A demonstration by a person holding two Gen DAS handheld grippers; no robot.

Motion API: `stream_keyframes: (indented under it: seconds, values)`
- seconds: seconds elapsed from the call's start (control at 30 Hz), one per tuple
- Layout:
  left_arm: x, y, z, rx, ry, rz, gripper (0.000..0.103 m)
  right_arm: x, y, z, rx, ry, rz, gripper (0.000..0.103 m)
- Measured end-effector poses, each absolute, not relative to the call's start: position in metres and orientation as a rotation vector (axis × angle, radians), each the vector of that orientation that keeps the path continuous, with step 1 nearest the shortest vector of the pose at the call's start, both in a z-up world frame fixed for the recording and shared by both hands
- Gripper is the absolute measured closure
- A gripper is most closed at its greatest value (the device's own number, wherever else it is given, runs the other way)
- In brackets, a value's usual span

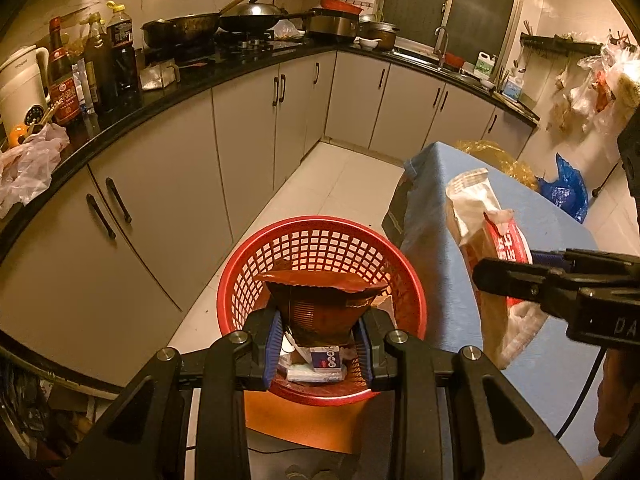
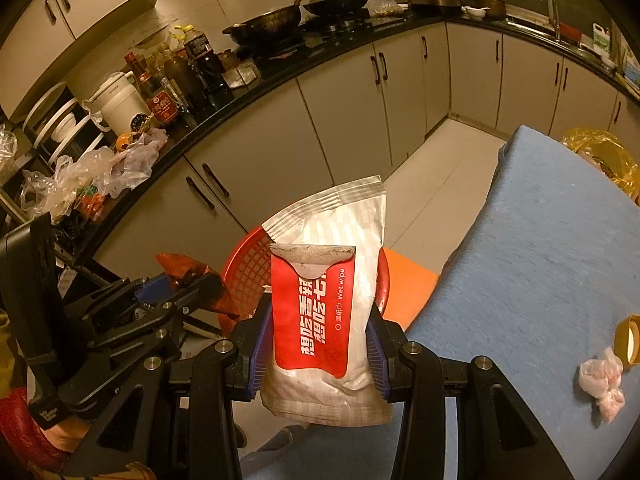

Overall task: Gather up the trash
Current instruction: 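Lower the brown cup into the basket with the left tool while the right tool brings the wet-wipe pack, then open both tools to drop the cup and wet-wipe pack into the basket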

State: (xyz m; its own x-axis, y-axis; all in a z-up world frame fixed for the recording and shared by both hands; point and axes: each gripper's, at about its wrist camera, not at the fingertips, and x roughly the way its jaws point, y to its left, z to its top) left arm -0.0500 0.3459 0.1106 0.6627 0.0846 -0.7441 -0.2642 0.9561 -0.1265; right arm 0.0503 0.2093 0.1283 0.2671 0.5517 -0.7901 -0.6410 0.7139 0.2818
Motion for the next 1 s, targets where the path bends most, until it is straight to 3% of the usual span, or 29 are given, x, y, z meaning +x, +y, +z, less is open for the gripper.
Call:
stream_keyframes:
  seconds: [1.0]
  values:
    - [-0.026, 0.358, 0.071, -0.261, 0.886, 0.162, 0.073, 0.09, 0.244, 0.081, -0.138, 1.111, 0.796, 0.056]
